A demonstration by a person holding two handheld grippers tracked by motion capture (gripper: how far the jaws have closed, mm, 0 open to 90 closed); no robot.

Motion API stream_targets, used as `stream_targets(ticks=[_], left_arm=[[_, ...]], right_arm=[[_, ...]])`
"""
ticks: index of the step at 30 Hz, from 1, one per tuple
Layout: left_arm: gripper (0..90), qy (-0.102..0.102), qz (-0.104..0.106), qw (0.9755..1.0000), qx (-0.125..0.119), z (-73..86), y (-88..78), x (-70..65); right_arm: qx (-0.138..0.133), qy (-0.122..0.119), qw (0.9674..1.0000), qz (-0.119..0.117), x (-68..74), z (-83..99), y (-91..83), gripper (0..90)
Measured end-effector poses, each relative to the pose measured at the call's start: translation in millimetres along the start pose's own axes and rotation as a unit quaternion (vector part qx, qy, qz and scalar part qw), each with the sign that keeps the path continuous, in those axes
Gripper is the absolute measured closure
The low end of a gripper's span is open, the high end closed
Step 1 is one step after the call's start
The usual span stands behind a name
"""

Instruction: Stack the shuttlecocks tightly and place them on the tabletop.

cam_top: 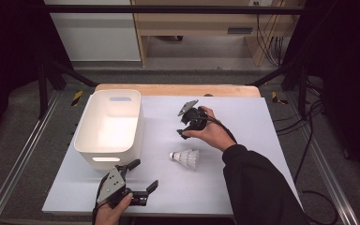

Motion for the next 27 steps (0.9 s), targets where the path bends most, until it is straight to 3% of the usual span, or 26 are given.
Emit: stream_targets(ticks=[6,11,17,20,27], left_arm=[[4.5,0.001,0.001,1.0000,0.002,0.4,0.4,0.4],[4.5,0.000,0.002,1.0000,0.001,0.2,0.1,-0.4],[4.6,0.002,0.004,1.0000,0.003,0.7,0.9,-1.4],[4.6,0.002,0.005,1.0000,0.005,1.0,1.5,-1.9],[4.6,0.004,0.007,0.9999,0.008,1.8,2.8,-3.8]], right_arm=[[-0.002,-0.017,0.9998,-0.010,5.1,-0.7,7.0,24.0],[0.038,-0.032,0.9987,-0.003,5.6,5.4,11.1,32.5],[0.060,-0.052,0.9968,0.007,-4.0,13.8,-6.9,44.7],[0.063,-0.052,0.9966,0.016,-10.6,19.8,-24.6,48.4],[0.077,-0.045,0.9956,0.027,-17.9,35.5,-41.7,51.8]])
Point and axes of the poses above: each handheld gripper's, and its own axes: y roughly forward along the jaws, z roughly out of its underside, x roughly to its left, the point moved 2 cm from there along y, roughly forward along the jaws, and after that the axes turned 7 degrees about -x, right-handed, at the moved point
